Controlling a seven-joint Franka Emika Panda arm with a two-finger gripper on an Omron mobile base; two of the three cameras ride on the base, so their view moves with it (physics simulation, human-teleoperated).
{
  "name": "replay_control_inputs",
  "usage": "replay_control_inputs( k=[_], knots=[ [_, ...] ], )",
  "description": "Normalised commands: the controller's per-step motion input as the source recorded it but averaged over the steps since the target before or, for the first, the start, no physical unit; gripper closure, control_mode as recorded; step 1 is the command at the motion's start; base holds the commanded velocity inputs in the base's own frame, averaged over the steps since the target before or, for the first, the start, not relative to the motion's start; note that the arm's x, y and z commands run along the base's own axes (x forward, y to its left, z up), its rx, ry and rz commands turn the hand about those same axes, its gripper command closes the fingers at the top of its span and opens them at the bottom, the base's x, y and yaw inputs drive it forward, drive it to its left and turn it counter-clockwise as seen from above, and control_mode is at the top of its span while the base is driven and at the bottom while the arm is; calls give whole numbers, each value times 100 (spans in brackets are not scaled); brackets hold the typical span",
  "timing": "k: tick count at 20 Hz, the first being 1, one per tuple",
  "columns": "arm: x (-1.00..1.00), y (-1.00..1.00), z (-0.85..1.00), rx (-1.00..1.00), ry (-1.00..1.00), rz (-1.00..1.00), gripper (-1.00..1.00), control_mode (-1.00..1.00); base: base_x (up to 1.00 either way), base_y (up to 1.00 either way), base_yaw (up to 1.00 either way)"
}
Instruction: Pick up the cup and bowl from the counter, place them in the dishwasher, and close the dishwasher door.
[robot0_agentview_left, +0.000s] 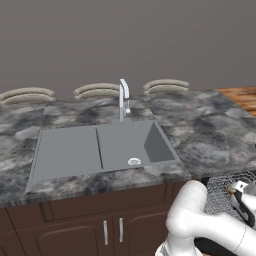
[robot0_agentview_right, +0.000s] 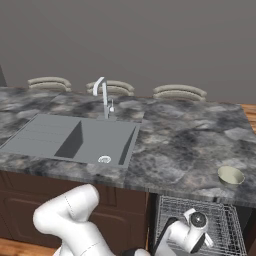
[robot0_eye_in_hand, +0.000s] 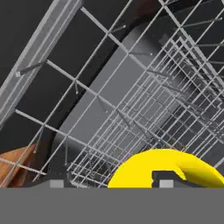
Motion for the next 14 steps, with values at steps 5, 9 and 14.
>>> replay_control_inputs(
  k=[5,9,14],
  knots=[
    [-13,-37,51,0,-9,0,-100,-100,0,0,0],
    [-1,-38,39,0,-7,0,-100,-100,0,0,0],
    [-14,-26,32,0,-6,0,-100,-100,0,0,0]
  ],
)
